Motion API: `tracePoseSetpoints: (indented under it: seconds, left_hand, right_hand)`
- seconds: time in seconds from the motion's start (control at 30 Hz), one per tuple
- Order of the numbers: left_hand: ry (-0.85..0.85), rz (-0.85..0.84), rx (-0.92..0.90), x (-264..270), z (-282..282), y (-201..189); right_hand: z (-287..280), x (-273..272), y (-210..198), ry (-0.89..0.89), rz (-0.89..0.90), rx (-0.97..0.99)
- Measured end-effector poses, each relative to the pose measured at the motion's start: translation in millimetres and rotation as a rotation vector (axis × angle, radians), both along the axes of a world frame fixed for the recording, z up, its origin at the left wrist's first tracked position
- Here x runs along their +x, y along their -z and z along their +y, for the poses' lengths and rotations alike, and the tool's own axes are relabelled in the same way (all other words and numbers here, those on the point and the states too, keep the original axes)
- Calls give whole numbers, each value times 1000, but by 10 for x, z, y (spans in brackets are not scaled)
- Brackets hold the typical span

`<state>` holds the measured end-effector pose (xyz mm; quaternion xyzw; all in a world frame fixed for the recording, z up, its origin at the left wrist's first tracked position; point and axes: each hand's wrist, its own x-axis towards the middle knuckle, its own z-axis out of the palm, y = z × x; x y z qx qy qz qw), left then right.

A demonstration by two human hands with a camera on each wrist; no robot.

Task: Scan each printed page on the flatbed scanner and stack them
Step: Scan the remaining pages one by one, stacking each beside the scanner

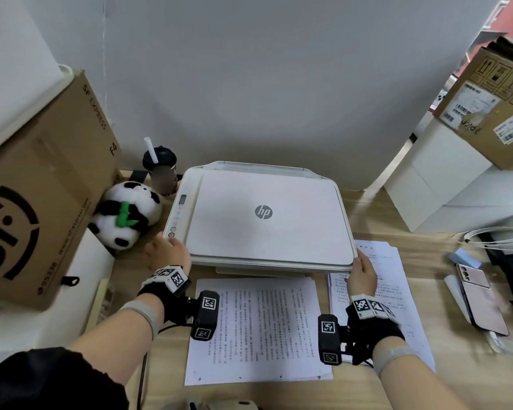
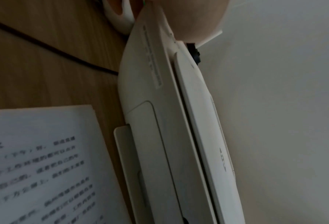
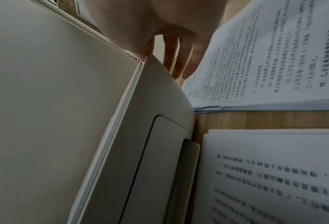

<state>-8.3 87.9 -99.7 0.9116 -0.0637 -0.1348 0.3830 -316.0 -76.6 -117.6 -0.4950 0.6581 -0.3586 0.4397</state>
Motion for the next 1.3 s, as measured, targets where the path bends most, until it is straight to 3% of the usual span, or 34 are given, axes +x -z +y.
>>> tracePoseSetpoints:
  seconds: [0.4,1.3]
  left_hand:
    - [-64,-62,-141,-234,78,158]
    - [-58,-154,-279,-200,80,337]
  right_hand:
    - [12,46,126,33,-14,-49]
    - [19,66,106,24,18,-51]
